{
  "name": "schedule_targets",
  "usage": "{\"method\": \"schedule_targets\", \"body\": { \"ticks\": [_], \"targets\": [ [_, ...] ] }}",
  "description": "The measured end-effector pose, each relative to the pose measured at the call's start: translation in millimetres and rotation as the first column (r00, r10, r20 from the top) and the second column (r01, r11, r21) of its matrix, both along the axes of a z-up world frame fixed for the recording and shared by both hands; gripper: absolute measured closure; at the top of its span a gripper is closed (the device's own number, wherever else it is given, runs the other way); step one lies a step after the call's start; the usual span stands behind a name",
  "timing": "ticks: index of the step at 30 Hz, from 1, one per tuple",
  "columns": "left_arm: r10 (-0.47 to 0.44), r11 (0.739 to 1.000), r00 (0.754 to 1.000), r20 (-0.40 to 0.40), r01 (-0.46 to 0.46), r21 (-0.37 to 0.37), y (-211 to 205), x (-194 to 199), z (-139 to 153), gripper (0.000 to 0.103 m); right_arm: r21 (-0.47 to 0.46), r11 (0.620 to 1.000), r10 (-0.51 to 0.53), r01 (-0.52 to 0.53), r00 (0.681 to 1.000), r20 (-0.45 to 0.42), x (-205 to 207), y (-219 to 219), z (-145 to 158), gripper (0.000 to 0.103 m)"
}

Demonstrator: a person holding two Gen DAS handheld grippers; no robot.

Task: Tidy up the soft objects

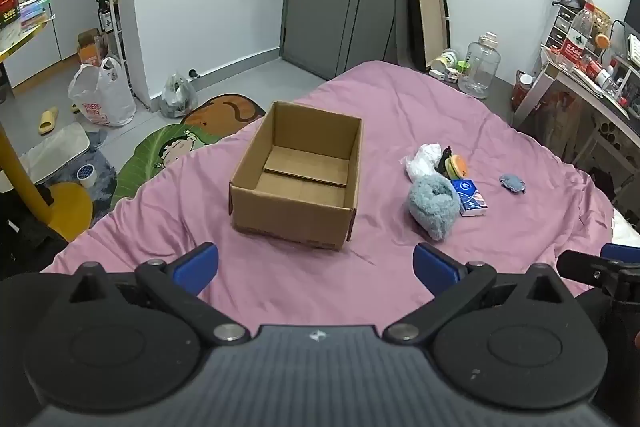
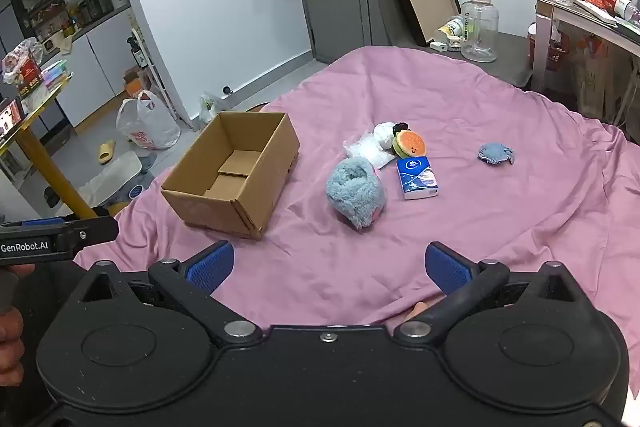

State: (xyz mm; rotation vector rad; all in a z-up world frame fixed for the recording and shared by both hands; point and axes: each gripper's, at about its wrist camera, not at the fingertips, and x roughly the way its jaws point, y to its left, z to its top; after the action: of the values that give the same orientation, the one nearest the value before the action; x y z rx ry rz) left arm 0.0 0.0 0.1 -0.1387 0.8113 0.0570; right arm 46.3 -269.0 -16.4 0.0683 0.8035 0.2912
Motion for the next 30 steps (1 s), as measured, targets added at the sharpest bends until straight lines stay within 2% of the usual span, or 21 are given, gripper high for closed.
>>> {"method": "schedule_targets", "body": {
  "ticks": [7, 30],
  "targets": [
    [-0.003, 1.000, 1.000, 0.007, 0.003, 0.002, -11.4, 1.8, 3.4, 0.000, 0.002, 1.000, -0.001, 0.001, 1.000, 0.010, -0.8, -0.8, 3.5, 0.000],
    [-0.047, 0.999, 0.999, 0.014, 0.047, 0.000, -11.4, 3.9, 9.4, 0.000, -0.038, 0.999, -0.028, 0.028, 1.000, -0.007, 3.7, -4.6, 3.7, 0.000]
  ]
}}
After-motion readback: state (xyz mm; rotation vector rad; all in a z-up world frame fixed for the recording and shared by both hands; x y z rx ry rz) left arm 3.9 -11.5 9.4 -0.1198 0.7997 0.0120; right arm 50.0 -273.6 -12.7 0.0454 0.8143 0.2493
